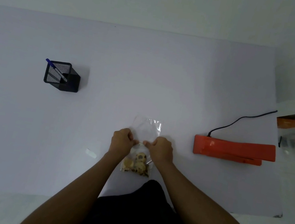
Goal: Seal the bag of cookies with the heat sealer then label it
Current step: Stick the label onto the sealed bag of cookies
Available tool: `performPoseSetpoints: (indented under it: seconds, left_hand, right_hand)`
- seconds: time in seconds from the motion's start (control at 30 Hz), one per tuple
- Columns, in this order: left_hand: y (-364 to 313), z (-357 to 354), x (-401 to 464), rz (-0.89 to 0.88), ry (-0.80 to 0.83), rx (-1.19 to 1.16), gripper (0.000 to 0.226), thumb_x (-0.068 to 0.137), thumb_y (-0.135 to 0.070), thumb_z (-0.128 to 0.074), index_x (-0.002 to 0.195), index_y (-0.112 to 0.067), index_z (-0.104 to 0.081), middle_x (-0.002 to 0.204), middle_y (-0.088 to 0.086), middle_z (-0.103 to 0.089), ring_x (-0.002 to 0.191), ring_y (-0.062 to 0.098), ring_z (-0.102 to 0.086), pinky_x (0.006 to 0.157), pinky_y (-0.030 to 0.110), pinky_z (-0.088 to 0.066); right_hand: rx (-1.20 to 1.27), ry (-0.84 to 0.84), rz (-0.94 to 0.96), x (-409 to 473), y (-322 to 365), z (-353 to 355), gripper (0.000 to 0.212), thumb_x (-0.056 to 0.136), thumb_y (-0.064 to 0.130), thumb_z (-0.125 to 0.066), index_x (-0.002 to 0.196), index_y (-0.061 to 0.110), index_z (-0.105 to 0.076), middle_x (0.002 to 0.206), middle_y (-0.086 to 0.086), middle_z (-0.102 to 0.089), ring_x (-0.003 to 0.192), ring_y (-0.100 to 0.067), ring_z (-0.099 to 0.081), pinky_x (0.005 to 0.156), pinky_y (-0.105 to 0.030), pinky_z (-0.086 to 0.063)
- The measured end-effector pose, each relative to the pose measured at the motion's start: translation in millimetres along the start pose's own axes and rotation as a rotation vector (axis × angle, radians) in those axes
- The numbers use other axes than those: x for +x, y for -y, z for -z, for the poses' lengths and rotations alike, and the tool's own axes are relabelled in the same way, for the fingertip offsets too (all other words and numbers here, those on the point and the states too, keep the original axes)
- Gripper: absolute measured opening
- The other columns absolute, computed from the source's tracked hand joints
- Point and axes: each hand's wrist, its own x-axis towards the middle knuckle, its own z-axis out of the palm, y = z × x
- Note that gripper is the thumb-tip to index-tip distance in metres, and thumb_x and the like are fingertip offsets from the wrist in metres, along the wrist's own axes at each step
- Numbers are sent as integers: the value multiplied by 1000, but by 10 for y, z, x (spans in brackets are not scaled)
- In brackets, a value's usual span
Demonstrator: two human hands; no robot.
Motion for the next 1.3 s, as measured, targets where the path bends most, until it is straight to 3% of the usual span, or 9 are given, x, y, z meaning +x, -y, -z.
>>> performPoseSetpoints:
  seconds: [0.27, 0.43, 0.6, 0.73, 0.83, 1.0, 1.07, 1.17, 1.3]
  left_hand:
    - [39, 30, 26, -28, 30, 1, 17, 80, -19, -76, 77, -11, -62, 69, -3, -59, 65, 16, -57, 54, 17, -37]
    - [20, 27, -44, -69, 11, 17, 33, 75, -33, -82, 80, -10, -59, 67, -3, -57, 60, 12, -51, 54, 18, -39]
    - [53, 19, -15, -64, 45, 37, 22, 78, -17, -80, 83, -10, -60, 68, -4, -55, 59, 7, -49, 53, 13, -36]
    - [92, 41, -76, -50, 12, 32, 10, 82, -8, -72, 89, -11, -66, 78, -2, -62, 73, 14, -59, 56, 8, -34]
    - [153, 106, -278, -12, -86, -19, 7, 86, -16, -67, 85, -12, -61, 75, -3, -60, 66, 7, -53, 55, 11, -33]
    - [403, 125, -573, 84, -23, 23, 25, 89, -35, -65, 79, -13, -62, 73, -2, -64, 63, 4, -53, 51, 16, -34]
    - [440, 90, -603, 84, 34, -9, 23, 90, -35, -64, 83, -12, -66, 76, -1, -67, 68, 9, -58, 52, 16, -36]
    - [430, 110, -555, 85, 78, -46, 19, 91, -29, -62, 94, -11, -68, 87, 0, -68, 79, 13, -61, 55, 13, -37]
    - [317, 279, -348, 84, 66, -90, 24, 90, -23, -63, 109, -8, -63, 99, 0, -63, 89, 14, -57, 64, 15, -38]
  right_hand:
    - [120, -32, 35, 9, -121, -15, 27, 82, 31, -74, 73, 17, -53, 75, -1, -63, 73, -23, -63, 68, -34, -53]
    - [66, -31, 75, -89, -68, -70, 41, 77, 48, -76, 87, 18, -50, 87, -1, -59, 74, -19, -57, 53, -27, -36]
    - [73, -39, 57, -39, -90, -86, 28, 81, 29, -77, 87, 17, -52, 90, -3, -62, 79, -22, -60, 63, -29, -43]
    - [142, -42, 59, -62, -149, -68, 7, 86, 11, -64, 92, 12, -60, 88, -4, -65, 82, -23, -64, 71, -31, -53]
    - [199, -120, 75, -180, -287, 19, 3, 89, 15, -64, 90, 12, -64, 84, -4, -68, 78, -20, -65, 70, -28, -51]
    - [240, -79, 21, -453, -689, 23, 23, 88, 35, -69, 77, 15, -66, 72, 1, -71, 65, -14, -67, 63, -31, -55]
    - [291, -32, 34, -508, -715, -62, 19, 87, 31, -71, 86, 12, -71, 78, -1, -74, 71, -16, -70, 68, -33, -59]
    - [320, -32, 55, -516, -570, -155, 15, 89, 20, -71, 100, 10, -70, 89, -3, -72, 82, -16, -68, 68, -20, -53]
    - [375, -97, 60, -355, -266, -194, 16, 87, 5, -64, 99, 13, -69, 88, -4, -70, 83, -20, -68, 72, -30, -58]
